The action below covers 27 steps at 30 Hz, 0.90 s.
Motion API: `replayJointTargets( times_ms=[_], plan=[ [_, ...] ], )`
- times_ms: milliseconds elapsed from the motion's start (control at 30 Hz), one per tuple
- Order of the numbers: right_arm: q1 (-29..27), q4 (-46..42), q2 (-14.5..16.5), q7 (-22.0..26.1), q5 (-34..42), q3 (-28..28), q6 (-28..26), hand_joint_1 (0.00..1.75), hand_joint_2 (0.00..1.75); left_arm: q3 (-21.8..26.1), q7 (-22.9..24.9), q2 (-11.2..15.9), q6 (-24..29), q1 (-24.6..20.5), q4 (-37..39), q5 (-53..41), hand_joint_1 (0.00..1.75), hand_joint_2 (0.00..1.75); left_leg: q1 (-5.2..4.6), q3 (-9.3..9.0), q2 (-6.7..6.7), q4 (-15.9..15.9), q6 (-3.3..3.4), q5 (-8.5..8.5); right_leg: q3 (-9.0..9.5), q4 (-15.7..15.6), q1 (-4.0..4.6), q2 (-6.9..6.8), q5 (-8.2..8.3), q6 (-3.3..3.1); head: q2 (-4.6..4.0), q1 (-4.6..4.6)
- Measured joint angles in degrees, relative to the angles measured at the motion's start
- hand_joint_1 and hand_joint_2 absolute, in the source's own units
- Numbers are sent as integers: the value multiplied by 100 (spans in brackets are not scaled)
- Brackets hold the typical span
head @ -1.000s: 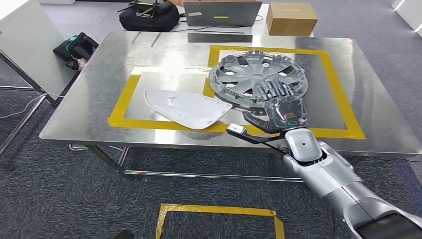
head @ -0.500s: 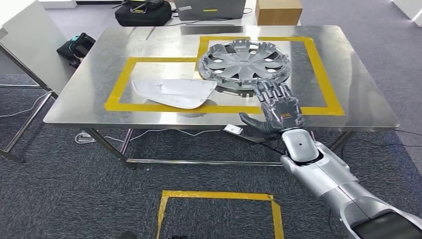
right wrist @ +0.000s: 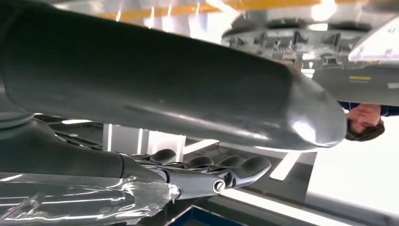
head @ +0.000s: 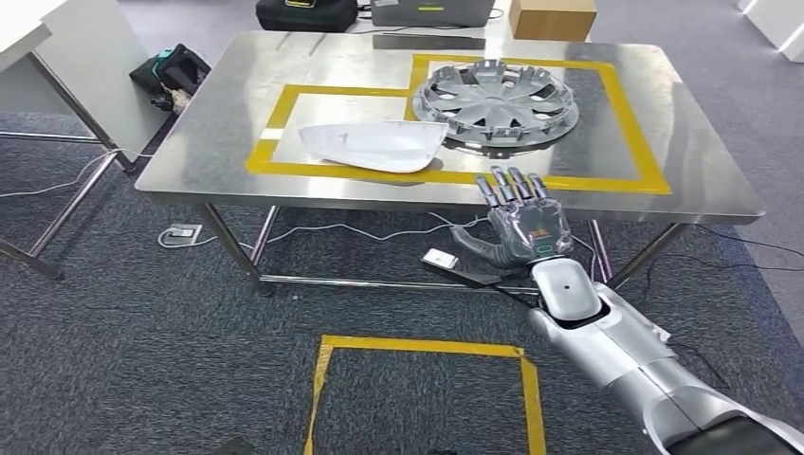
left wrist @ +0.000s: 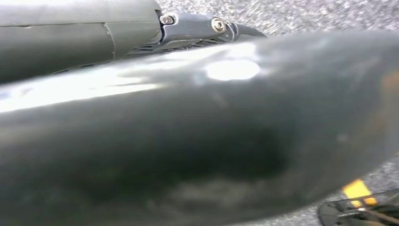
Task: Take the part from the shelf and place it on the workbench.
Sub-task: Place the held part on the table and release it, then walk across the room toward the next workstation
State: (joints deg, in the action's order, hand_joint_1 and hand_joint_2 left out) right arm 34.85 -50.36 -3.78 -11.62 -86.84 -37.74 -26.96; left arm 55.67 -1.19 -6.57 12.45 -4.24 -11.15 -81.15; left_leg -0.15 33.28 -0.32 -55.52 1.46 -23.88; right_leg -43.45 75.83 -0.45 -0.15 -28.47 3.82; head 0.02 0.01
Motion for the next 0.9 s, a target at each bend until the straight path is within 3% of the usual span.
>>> replayJointTargets(
  times_ms=[67, 100, 167, 233, 300, 367, 433, 467, 500, 533, 567, 633, 700, 767, 833, 900],
  plan=[
    [-82, -1, 1, -9, 21, -4, -27, 0, 0, 0, 10, -2, 15, 8, 0, 1, 0, 0, -24, 165, 0, -1, -8, 140, 310, -170, 25, 3, 416, -61, 0, -1],
    [-116, -5, 3, -16, 26, -6, -47, 0, 0, 0, 17, -7, 22, 10, 0, 2, 0, 0, -35, 232, -1, -4, -19, 203, 601, -510, 45, 2, 453, -109, 0, -1],
    [-168, -26, 9, -48, 43, -4, -140, 0, 0, 0, 30, -18, 50, 14, 0, 3, 0, 0, -55, 315, -1, -17, -58, 313, 1266, -1456, 79, -9, 166, -191, 0, -10],
    [-266, -42, 11, -112, 46, 1, -321, 0, 0, 2, 78, -25, 97, 19, 0, 11, 0, 0, -49, 339, 8, -10, -122, 404, 1548, -1979, 104, -12, -56, -239, 0, -12],
    [-439, -42, 11, -176, 22, 2, -480, 0, 0, 13, 131, -22, 139, 31, 0, 19, 0, 0, -29, 374, 15, -38, -195, 381, 1516, -2012, 93, -16, 14, -299, 0, 0],
    [-612, -42, 19, -219, -7, 2, -579, 0, 0, 28, 157, -25, 164, 51, 0, 23, 0, 0, -8, 528, 15, -419, -275, -7, 1456, -2026, 61, -33, 127, -359, 0, -20],
    [-774, -39, 26, -249, -38, 10, -677, 0, 0, 37, 182, -34, 170, 60, 0, 26, 0, 0, 27, 782, 15, -1162, -350, -500, 1349, -2021, 56, -65, 227, -380, 0, -47],
    [-871, -34, 26, -260, -57, 19, -732, 0, 0, 40, 196, -36, 169, 61, 0, 26, 0, 0, 43, 863, 15, -1467, -378, -613, 1299, -2018, 56, -95, 262, -374, 0, -48],
    [-980, -24, 26, -269, -75, 33, -796, 0, 0, 44, 209, -37, 169, 63, 0, 26, 0, 0, 57, 859, 18, -1601, -399, -609, 1255, -2014, 53, -137, 290, -364, 0, -48],
    [-1093, -9, 26, -274, -92, 50, -870, 0, 0, 49, 220, -38, 169, 65, 0, 26, 0, 0, 70, 748, 28, -1519, -417, -516, 1217, -2006, 45, -186, 312, -349, 0, -47],
    [-1199, 9, 26, -276, -105, 70, -954, 0, 0, 54, 233, -38, 169, 65, 0, 26, 0, 0, 81, 535, 62, -1237, -433, -373, 1184, -1992, 34, -239, 327, -331, 0, -48],
    [-1366, 49, 26, -279, -117, 123, -1111, 0, 0, 60, 264, -51, 168, 51, 0, 23, 0, 0, 84, 24, 253, -485, -448, -165, 1126, -1944, 30, -339, 339, -275, 0, -59],
    [-1497, 85, 23, -285, -120, 181, -1204, 0, 0, 62, 301, -71, 164, 34, 0, 19, 0, 0, 67, -192, 357, -98, -377, -132, 1093, -1899, 54, -436, 352, -204, 0, -63],
    [-1603, 109, 22, -289, -123, 214, -1234, 0, 0, 67, 327, -81, 160, 43, 0, 17, 0, 0, 57, -149, 253, -63, -246, -123, 1079, -1888, 56, -525, 369, -138, 0, -53],
    [-1679, 124, 22, -288, -139, 236, -1246, 0, 0, 71, 358, -80, 156, 60, 0, 16, 0, 0, 66, -107, 152, -54, -142, -80, 996, -1742, 29, -393, 238, -71, 0, -38],
    [-1770, 133, 21, -286, -193, 267, -1260, 0, 0, 74, 394, -81, 148, 56, 0, 15, 0, 0, 67, -54, 52, -49, -65, -27, 735, -1142, 14, -127, -134, -34, 0, -19]
  ],
)
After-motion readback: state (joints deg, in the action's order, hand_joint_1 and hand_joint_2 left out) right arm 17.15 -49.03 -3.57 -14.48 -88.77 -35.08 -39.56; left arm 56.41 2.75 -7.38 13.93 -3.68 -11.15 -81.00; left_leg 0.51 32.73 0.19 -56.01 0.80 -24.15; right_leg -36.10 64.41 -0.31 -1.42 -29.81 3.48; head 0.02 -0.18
